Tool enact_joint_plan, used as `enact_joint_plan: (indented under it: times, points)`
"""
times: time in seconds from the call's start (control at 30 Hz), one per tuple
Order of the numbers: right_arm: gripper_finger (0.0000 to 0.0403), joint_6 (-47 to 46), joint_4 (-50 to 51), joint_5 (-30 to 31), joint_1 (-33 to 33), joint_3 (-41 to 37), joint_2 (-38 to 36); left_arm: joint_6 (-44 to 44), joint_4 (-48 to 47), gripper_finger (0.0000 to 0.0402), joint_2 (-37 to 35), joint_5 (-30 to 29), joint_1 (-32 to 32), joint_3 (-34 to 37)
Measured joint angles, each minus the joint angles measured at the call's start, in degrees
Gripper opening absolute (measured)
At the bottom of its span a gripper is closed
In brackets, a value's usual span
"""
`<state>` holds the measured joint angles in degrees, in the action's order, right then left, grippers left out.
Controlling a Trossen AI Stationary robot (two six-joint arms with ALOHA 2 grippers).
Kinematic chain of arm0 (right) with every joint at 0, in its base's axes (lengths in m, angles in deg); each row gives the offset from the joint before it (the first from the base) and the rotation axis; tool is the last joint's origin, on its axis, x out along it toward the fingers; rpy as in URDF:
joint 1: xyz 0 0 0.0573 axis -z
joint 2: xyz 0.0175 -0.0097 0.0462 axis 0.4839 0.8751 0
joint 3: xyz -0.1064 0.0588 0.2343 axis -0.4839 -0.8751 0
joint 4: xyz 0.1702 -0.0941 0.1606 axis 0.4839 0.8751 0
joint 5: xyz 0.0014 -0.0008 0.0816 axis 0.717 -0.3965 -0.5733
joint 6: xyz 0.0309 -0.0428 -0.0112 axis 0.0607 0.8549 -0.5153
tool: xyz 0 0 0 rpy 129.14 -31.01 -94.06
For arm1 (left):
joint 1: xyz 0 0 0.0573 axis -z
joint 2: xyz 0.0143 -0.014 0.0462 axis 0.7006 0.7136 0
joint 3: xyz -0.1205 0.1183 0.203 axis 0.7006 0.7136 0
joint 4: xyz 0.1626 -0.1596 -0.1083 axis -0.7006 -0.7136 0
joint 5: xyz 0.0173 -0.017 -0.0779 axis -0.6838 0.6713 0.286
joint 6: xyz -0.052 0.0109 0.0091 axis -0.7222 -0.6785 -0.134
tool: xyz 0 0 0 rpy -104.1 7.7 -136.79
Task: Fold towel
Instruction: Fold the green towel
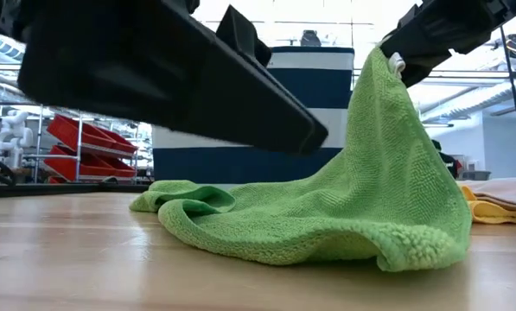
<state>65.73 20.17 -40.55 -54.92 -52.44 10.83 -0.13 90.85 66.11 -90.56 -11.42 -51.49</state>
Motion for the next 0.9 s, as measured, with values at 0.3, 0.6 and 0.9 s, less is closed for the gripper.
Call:
enact_joint_plan:
  times: [0.3, 0.6, 0.9]
  points:
    - [0.0, 0.22, -1.17, 1.65, 0.02, 0.0, 0.0, 0.13, 1.68, 0.0196, 0.35, 1.12, -0.42, 0.02]
    - [0.0, 1.49, -4.55, 1.83, 0.15, 0.0, 0.0, 1.09, 2.64, 0.0197, 1.4, 4.04, -2.6, -0.04]
    - [0.0, 1.11, -4.41, 1.92, 0.15, 0.0, 0.0, 1.52, 9.56, 0.0197, 7.87, 7.67, -3.85, -0.02]
